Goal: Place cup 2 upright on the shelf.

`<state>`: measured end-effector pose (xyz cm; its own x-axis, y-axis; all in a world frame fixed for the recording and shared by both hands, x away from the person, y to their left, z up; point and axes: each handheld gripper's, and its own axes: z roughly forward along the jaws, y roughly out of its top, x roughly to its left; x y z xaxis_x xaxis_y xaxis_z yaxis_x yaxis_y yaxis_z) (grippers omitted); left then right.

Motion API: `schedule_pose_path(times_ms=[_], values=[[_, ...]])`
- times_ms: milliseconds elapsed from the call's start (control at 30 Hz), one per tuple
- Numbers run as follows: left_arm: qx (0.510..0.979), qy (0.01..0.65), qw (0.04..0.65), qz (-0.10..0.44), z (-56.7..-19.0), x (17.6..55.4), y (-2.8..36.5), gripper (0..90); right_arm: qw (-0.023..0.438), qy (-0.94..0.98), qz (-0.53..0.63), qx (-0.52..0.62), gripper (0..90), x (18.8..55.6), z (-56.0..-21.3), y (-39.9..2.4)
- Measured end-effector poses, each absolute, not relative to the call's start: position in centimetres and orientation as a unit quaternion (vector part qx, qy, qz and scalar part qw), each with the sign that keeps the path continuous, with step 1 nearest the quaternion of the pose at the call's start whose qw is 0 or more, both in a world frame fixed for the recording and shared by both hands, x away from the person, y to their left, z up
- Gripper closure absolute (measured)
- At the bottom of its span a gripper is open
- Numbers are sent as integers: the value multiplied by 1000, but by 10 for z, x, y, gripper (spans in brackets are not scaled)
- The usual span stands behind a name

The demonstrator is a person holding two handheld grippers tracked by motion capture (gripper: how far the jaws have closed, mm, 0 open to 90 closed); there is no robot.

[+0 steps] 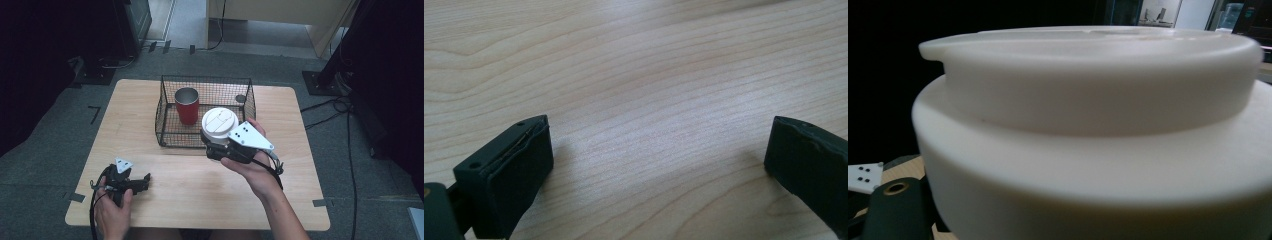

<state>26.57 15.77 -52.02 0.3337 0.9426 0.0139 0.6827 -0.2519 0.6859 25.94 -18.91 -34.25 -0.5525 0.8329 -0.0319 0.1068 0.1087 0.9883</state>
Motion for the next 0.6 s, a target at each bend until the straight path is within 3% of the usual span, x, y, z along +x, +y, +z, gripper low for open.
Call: schedule_pose_path(times_ms=[600], values=[[759,536,297,219,-520,266,157,0,342,626,583,390,158,298,-334,-196]])
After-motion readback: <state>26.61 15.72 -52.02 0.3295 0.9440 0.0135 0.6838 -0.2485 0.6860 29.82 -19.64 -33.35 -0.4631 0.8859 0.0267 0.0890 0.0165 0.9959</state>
